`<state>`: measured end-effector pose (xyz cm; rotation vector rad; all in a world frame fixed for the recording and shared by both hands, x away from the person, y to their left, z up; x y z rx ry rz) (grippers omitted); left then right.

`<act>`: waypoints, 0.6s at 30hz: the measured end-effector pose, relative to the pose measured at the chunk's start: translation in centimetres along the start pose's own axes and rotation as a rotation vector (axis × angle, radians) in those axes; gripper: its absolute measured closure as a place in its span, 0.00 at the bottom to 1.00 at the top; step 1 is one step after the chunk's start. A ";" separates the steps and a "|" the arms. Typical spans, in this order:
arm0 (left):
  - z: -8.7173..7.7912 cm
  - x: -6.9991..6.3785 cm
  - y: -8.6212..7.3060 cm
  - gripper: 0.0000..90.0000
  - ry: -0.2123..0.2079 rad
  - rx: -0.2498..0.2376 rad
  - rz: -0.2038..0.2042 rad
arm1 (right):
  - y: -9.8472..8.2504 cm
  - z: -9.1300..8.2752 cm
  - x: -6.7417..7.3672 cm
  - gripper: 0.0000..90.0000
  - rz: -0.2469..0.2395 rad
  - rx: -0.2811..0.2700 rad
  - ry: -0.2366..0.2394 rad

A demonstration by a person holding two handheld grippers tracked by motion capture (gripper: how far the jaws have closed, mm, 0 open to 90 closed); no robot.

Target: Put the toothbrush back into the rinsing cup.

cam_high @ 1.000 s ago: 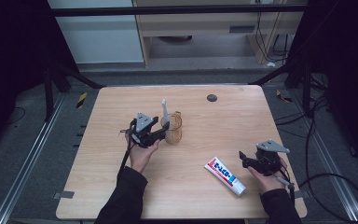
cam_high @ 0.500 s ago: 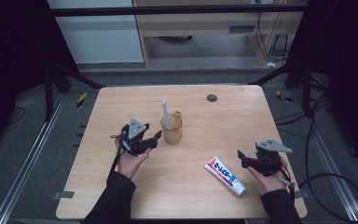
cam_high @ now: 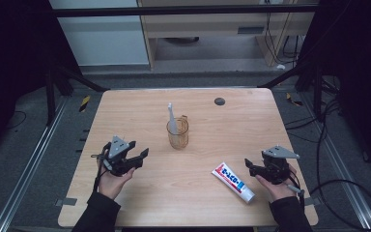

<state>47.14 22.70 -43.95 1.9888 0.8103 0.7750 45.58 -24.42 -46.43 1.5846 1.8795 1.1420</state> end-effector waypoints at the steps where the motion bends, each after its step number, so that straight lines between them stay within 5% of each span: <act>1: -0.3 0.0 -0.4 0.44 0.000 0.006 -0.010 | 0.0 0.0 0.1 0.33 0.003 0.006 0.005; 13: -2.2 0.4 -3.9 0.47 0.044 0.048 -0.075 | -1.0 0.2 1.0 0.45 -0.060 0.064 0.030; 18: -2.3 0.3 -5.0 0.52 0.034 0.092 -0.052 | -1.2 0.2 1.1 0.51 -0.055 0.087 0.039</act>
Point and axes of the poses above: each handheld gripper's, and its own axes: z roughly forward along the jaws, y roughly out of its top, x roughly to its left, the point moved 1 cm from there along z, roughly forward along the jaws, and after that the axes turned 13 degrees about z, right-handed, at the moved point
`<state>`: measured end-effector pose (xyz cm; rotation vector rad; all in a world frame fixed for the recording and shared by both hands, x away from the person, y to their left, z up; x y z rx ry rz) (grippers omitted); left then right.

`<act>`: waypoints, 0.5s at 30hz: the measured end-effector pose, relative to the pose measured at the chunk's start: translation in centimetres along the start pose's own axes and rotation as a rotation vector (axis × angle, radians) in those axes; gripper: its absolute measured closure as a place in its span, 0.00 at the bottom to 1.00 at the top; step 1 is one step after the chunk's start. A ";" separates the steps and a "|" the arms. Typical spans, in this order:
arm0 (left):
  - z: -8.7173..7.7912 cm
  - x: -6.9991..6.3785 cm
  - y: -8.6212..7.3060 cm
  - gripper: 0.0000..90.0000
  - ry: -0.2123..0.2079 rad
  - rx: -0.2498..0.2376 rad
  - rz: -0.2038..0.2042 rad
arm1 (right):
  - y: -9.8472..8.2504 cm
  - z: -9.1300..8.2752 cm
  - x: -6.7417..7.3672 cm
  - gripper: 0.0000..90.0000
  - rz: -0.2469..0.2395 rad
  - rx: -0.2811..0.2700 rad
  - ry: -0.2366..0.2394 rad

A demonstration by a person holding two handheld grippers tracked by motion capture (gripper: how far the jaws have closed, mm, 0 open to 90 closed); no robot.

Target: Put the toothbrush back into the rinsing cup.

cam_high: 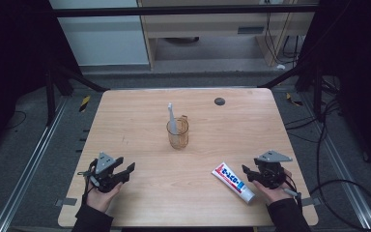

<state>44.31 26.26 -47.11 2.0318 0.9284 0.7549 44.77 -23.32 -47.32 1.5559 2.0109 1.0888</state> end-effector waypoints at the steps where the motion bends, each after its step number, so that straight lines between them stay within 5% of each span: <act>1: -0.2 0.1 -0.2 0.53 0.005 0.000 -0.004 | 0.0 0.0 0.1 0.52 -0.002 0.004 0.007; 7: -0.6 0.4 -0.9 0.55 0.012 0.024 -0.005 | 0.2 -0.3 0.5 0.58 0.012 0.037 0.054; 15: -0.7 -0.2 -1.0 0.54 -0.007 0.039 0.042 | 0.5 -1.0 1.4 0.53 -0.007 0.074 0.084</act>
Point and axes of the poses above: each handheld gripper's, and its own axes: z roughly forward along the jaws, y roughly out of its top, x roughly to its left, the point moved 1 cm from there along z, roughly forward along the jaws, and after that the axes turned 13 degrees about z, right-handed, at the moved point
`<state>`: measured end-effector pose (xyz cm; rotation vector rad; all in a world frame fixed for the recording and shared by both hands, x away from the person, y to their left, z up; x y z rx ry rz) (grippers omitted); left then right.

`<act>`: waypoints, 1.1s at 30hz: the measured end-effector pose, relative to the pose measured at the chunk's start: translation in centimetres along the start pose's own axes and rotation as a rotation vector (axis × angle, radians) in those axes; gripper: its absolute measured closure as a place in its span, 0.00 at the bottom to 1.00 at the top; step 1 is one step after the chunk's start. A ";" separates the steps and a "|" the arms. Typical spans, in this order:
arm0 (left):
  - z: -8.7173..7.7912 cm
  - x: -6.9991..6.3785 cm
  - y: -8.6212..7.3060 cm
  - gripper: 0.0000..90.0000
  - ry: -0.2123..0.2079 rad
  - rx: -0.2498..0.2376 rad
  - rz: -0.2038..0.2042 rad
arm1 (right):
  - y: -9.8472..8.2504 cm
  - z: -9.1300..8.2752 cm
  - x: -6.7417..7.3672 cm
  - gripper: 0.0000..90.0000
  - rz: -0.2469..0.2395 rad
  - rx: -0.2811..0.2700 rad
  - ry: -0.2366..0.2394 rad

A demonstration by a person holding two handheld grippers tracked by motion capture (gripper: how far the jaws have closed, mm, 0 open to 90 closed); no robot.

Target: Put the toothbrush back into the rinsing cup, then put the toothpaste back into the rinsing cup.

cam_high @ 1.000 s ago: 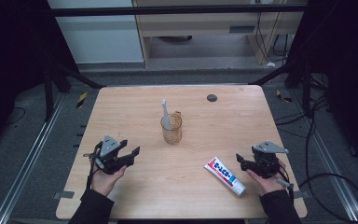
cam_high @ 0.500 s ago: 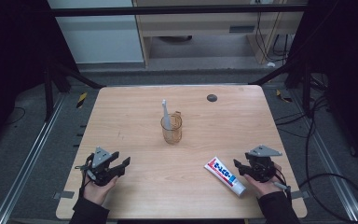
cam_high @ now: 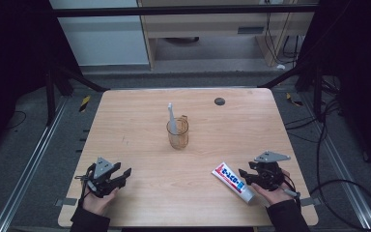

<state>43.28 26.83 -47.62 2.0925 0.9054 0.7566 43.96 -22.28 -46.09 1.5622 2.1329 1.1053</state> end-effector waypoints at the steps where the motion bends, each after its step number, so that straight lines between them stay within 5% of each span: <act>1: -0.1 0.0 0.0 0.54 0.000 -0.003 -0.001 | 0.1 0.0 0.2 0.52 -0.008 0.007 -0.004; 10: -0.1 0.8 -0.7 0.48 0.027 0.021 -0.033 | 0.6 0.5 1.6 0.49 -0.069 0.085 -0.023; 33: 0.5 1.7 -1.2 0.40 0.038 0.043 -0.026 | 1.6 1.6 3.2 0.43 -0.088 0.198 -0.013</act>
Point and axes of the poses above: each handheld gripper's, and its own axes: z roughly forward along the jaws, y roughly out of its top, x roughly to its left, the point moved 1 cm from there along z, roughly forward along the jaws, and after that the axes turned 13 degrees about z, right-handed, at the moved point
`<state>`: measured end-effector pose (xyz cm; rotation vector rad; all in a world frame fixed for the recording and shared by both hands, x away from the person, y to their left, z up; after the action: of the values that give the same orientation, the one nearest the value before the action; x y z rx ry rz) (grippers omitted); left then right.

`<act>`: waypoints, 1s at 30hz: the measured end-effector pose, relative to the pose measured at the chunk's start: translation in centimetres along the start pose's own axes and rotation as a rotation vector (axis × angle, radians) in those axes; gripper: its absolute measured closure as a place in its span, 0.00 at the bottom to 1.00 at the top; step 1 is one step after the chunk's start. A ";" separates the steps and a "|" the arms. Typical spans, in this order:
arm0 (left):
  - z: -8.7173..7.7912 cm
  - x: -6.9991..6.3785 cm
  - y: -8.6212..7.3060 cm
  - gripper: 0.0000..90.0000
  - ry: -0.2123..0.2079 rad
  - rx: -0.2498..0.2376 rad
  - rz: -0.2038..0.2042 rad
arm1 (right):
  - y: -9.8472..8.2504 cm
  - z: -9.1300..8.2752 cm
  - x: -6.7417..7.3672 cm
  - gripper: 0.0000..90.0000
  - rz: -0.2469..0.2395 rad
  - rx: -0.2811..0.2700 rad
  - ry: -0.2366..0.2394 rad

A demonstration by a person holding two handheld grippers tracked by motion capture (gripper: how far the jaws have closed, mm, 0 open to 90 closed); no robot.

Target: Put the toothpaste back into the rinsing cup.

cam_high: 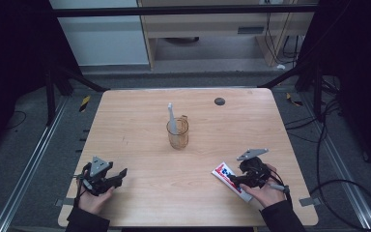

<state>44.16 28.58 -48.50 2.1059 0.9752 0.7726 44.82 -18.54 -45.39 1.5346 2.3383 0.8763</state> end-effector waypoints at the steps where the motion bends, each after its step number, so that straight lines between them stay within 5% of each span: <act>1: 0.0 0.0 0.0 0.40 -0.001 -0.001 0.000 | 0.0 0.1 0.0 0.43 -0.002 0.006 -0.002; 30: 0.4 0.0 -0.2 0.40 0.005 0.020 0.024 | -0.4 1.8 0.8 0.36 -0.033 0.136 -0.008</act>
<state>44.39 28.55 -48.83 2.1378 0.9653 0.7838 45.04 -17.32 -46.99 1.5417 2.4555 0.7147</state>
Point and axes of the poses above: each handheld gripper's, and its own axes: z roughly forward along the jaws, y roughly out of its top, x roughly to its left, the point moved 1 cm from there along z, roughly forward along the jaws, and after that the axes turned 13 degrees about z, right-handed, at the moved point
